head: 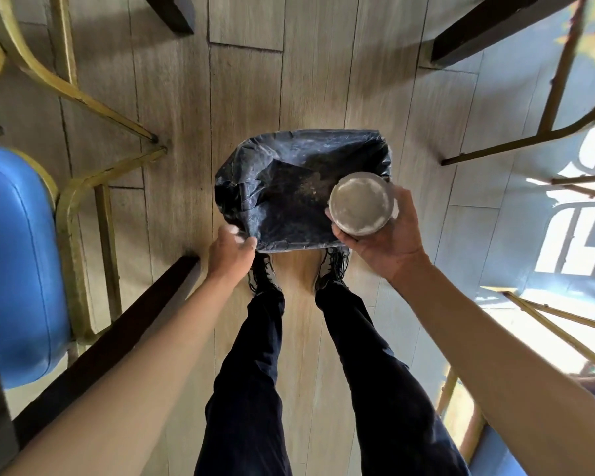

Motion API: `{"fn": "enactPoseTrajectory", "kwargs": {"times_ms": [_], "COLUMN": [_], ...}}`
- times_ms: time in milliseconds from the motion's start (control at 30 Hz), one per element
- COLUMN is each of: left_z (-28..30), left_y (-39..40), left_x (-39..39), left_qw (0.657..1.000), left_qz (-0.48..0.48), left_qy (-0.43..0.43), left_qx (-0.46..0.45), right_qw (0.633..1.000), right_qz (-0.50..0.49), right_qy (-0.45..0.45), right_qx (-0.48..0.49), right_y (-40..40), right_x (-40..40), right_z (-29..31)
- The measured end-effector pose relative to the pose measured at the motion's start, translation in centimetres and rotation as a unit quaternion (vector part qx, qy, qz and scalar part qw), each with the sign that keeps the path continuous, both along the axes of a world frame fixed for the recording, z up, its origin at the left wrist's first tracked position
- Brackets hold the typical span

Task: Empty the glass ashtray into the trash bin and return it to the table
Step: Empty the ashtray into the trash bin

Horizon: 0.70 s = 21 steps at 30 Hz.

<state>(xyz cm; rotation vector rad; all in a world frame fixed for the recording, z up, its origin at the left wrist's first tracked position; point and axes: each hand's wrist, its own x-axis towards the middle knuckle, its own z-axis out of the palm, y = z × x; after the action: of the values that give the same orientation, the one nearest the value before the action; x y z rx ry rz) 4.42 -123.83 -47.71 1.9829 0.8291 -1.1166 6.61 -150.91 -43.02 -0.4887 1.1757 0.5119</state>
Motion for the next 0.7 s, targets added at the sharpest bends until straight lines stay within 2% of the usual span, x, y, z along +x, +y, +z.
{"fn": "enactPoseTrajectory", "kwargs": {"times_ms": [233,300,400,700], "left_z": [11.2,15.1,21.7,39.7], "left_y": [-0.9,-1.1,-1.5,-1.0], "left_x": [-1.1,-1.1,-1.6,-4.3], "left_qw": [0.998,0.996,0.989,0.961], "left_qz": [-0.05,-0.08,-0.135,-0.178], "left_qy": [-0.024,-0.022,-0.03,-0.166], "left_qx": [-0.003,-0.025,-0.048,-0.129], "right_qw": [0.999,0.999,0.999,0.988], "right_qz": [-0.051,-0.043,-0.006,0.064], "right_qy": [-0.004,-0.004,-0.048,-0.135], "right_qx": [0.016,0.001,-0.009,-0.038], "right_y": [0.2,0.6,1.5,3.8], "right_x": [-1.5,-1.8,-2.2,-5.4], "right_z": [10.2,14.2,20.7,38.4]}}
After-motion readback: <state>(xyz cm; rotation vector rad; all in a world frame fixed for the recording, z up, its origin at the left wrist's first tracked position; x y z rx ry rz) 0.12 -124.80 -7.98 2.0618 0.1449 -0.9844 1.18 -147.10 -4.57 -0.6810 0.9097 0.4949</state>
